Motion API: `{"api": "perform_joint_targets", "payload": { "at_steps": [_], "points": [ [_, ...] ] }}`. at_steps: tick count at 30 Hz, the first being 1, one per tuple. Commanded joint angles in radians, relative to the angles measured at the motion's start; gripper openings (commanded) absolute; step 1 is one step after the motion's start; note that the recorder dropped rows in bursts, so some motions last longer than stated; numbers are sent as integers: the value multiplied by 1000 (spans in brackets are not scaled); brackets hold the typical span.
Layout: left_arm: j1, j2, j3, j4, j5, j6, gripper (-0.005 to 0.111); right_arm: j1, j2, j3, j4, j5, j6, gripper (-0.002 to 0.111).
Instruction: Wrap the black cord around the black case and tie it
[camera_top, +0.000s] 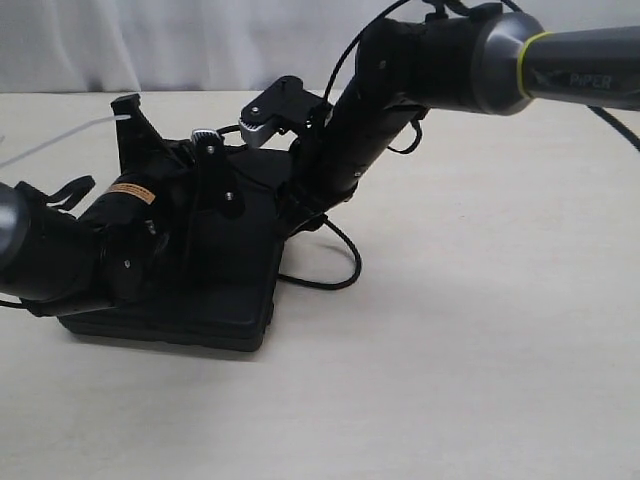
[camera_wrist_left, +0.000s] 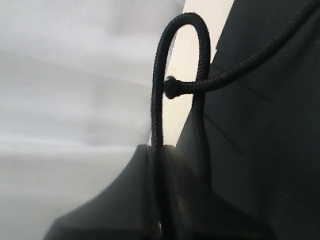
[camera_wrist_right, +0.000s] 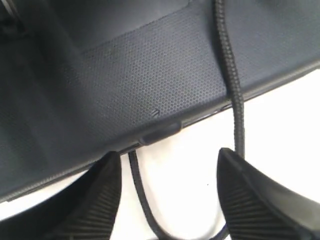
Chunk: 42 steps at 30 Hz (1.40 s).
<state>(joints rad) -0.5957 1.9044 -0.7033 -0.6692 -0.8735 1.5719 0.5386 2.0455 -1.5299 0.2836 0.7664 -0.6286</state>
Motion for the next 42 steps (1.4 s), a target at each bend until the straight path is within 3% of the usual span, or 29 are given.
{"api": "perform_joint_targets", "payload": {
  "at_steps": [1, 4, 7, 12, 19, 30, 35, 42],
  "points": [
    [2, 4, 3, 3, 2, -19, 0, -1, 43, 0, -109, -49, 27, 54],
    [2, 4, 3, 3, 2, -21, 0, -1, 54, 0, -257, -115, 128, 54],
    [2, 4, 3, 6, 2, -21, 0, -1, 84, 0, -269, -216, 128, 54],
    [2, 4, 3, 6, 2, -25, 0, -1, 130, 0, -269, -221, 128, 52],
    [2, 4, 3, 6, 6, -25, 0, -1, 134, 0, -267, -219, 142, 4],
    [2, 4, 3, 30, 60, -111, 0, -4, 122, 0, -263, -258, 249, 4],
    [2, -3, 3, -56, -75, -111, 0, -6, 108, 0, -300, -159, 253, 4],
    [4, -3, 3, -49, -22, -104, 0, -2, 79, -4, -291, -35, 249, 4]
  ]
}}
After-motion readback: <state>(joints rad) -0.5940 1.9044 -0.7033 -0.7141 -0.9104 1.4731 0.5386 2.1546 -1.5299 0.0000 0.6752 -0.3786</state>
